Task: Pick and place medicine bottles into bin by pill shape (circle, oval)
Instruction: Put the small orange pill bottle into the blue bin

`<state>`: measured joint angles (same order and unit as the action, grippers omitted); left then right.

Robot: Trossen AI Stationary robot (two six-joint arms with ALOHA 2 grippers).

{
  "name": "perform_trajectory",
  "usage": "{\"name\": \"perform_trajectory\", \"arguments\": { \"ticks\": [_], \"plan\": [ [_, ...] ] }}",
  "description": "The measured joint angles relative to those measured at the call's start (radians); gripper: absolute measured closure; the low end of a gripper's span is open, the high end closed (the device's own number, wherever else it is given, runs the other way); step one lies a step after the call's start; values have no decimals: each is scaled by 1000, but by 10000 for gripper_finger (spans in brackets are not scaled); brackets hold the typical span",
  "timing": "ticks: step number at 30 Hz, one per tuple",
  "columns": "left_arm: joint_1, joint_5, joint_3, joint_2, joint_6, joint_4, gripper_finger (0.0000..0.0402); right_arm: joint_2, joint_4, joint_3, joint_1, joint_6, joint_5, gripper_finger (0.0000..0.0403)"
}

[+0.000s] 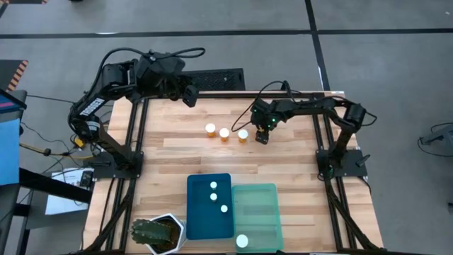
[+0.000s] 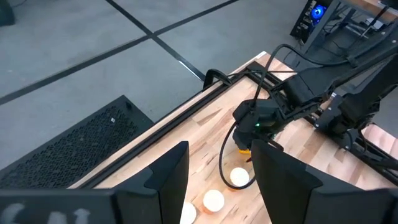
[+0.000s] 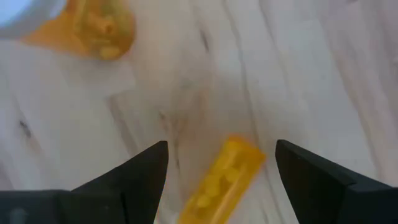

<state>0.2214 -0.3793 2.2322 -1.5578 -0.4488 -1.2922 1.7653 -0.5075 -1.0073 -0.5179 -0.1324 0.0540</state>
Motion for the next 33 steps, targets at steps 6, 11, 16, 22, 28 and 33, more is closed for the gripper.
{"name": "perform_trajectory", "arguments": {
  "ticks": [6, 11, 16, 22, 28, 33],
  "plan": [
    [0, 0, 0, 0, -1, 0, 234, 5, -16, -5, 0, -1, -20, 152],
    [0, 0, 0, 0, -4, -1, 234, 5, -24, -5, 1, 1, -24, 229],
    [0, 0, 0, 0, -4, -1, 234, 5, -36, -5, 1, 1, -24, 303],
    [0, 0, 0, 0, -4, -1, 234, -26, -33, -5, -1, 5, 5, 328],
    [0, 0, 0, 0, -6, 1, 235, -147, -4, -5, -27, 45, 48, 315],
    [-6, -39, 0, 0, -16, 48, 235, -324, 126, -5, -86, 164, 155, 315]
  ]
}}
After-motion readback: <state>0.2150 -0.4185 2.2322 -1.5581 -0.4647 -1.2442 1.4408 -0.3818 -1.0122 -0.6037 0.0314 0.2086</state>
